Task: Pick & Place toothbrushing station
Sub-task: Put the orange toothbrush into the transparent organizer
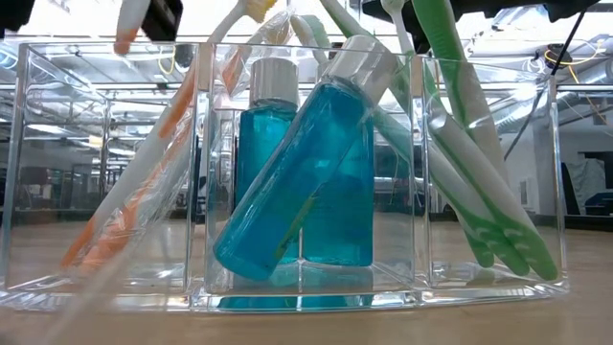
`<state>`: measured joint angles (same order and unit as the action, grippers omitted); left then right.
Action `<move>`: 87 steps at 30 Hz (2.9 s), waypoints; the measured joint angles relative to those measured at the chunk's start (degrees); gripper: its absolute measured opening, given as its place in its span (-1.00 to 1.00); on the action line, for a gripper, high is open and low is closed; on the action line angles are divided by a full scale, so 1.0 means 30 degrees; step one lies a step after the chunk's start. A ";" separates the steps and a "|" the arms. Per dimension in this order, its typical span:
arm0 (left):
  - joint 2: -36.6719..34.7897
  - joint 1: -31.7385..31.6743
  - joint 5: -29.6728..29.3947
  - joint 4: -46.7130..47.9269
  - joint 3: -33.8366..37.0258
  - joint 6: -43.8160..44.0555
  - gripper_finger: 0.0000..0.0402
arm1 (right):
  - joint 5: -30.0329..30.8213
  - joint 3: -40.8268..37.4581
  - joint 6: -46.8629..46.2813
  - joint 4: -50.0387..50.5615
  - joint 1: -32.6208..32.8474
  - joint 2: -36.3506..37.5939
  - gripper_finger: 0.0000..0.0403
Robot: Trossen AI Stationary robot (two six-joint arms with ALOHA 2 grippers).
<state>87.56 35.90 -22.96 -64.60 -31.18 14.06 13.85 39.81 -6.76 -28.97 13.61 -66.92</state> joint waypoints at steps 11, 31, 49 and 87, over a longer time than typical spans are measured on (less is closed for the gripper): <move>0.5492 0.0065 -0.0153 -0.7084 0.0000 0.1442 -0.92 | 0.0015 0.0000 -0.0022 -0.0046 0.0000 0.0000 -0.21; 0.8129 0.0058 -0.0704 -0.7473 -0.0029 0.2451 -0.92 | 0.0015 0.0000 -0.0022 0.0035 0.0000 0.0000 -0.21; 0.8162 0.0134 0.1027 -0.6805 -0.0029 0.1081 -0.86 | 0.0022 0.0015 -0.0029 0.0050 0.0000 -0.0007 -0.21; 0.8135 -0.0314 0.1180 -0.7035 -0.0066 0.0271 -0.84 | -0.0044 0.0015 -0.0513 0.0356 0.0000 -0.0029 -0.21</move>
<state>111.96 34.96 -19.42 -85.71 -31.38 14.87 13.72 39.86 -8.30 -27.90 13.61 -67.00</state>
